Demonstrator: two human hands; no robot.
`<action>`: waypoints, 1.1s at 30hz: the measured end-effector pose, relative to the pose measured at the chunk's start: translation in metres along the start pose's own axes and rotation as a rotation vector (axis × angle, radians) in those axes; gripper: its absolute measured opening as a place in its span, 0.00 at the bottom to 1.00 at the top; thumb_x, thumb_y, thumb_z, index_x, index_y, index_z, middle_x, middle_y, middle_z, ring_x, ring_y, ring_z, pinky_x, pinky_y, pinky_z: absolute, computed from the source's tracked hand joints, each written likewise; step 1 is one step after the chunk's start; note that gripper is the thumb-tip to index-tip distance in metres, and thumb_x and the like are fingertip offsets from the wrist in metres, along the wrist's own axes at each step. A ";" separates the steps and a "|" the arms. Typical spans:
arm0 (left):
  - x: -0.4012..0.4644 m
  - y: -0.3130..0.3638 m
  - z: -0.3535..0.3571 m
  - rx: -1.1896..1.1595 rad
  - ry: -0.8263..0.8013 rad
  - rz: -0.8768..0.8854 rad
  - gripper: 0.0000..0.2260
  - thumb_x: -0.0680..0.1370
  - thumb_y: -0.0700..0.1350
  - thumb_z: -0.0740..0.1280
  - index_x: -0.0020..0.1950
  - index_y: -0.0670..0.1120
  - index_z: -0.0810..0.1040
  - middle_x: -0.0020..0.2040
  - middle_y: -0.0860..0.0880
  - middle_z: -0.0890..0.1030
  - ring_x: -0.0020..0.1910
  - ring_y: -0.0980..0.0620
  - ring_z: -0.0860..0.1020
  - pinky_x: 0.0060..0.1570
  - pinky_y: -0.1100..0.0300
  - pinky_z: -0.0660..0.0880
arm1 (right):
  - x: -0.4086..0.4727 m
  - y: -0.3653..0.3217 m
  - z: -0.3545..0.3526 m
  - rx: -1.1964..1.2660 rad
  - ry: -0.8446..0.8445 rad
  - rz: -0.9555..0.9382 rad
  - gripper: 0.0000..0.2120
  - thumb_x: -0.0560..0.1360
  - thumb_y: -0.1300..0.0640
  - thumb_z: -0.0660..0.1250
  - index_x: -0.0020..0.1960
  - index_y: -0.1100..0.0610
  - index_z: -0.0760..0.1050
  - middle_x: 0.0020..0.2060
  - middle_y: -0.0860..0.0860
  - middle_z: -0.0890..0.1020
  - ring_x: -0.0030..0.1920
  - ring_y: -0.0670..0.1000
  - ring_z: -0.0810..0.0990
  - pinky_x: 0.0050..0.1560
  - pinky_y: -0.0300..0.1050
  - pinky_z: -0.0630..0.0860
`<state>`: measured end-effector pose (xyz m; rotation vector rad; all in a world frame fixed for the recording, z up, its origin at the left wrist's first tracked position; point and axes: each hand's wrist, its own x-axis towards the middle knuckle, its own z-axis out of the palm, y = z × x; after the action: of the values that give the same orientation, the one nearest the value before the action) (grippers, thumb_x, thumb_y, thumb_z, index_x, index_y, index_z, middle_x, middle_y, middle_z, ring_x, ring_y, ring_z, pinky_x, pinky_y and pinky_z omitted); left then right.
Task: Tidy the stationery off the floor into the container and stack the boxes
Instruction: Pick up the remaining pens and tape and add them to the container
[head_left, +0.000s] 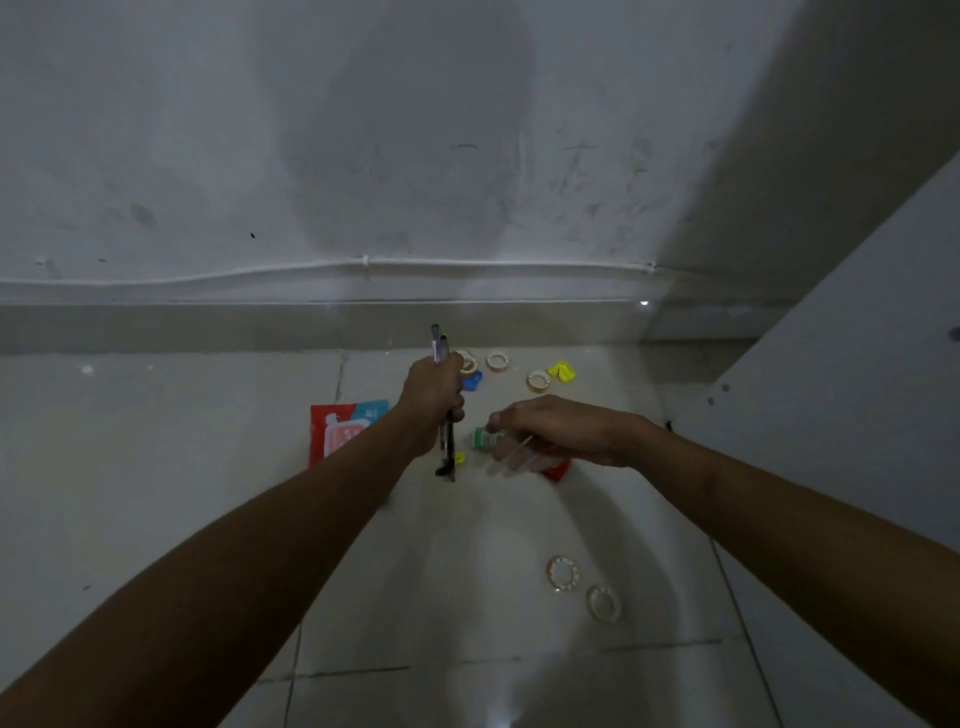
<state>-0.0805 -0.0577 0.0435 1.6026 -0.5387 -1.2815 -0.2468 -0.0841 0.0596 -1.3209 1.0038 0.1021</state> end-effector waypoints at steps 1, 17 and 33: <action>-0.001 -0.002 -0.001 0.062 -0.023 -0.005 0.12 0.80 0.44 0.60 0.36 0.46 0.64 0.28 0.48 0.63 0.22 0.55 0.62 0.20 0.68 0.60 | 0.001 0.003 -0.002 -0.036 0.032 0.000 0.17 0.77 0.46 0.63 0.57 0.58 0.76 0.44 0.51 0.86 0.41 0.48 0.85 0.35 0.37 0.77; -0.023 -0.025 0.025 1.175 -0.490 0.253 0.10 0.78 0.49 0.62 0.49 0.42 0.73 0.35 0.48 0.73 0.30 0.52 0.72 0.28 0.61 0.67 | -0.045 0.036 -0.022 -1.138 0.182 0.001 0.14 0.75 0.48 0.66 0.55 0.56 0.74 0.53 0.55 0.78 0.47 0.52 0.73 0.48 0.46 0.71; -0.036 -0.048 0.038 1.358 -0.657 0.202 0.17 0.77 0.50 0.62 0.58 0.39 0.73 0.54 0.38 0.78 0.50 0.42 0.78 0.44 0.55 0.73 | -0.060 0.175 0.060 -1.101 0.230 0.112 0.26 0.78 0.56 0.58 0.74 0.61 0.55 0.68 0.61 0.66 0.57 0.64 0.77 0.52 0.52 0.74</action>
<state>-0.1377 -0.0242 0.0200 1.9755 -2.2711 -1.3054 -0.3521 0.0473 -0.0373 -2.3017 1.2711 0.6747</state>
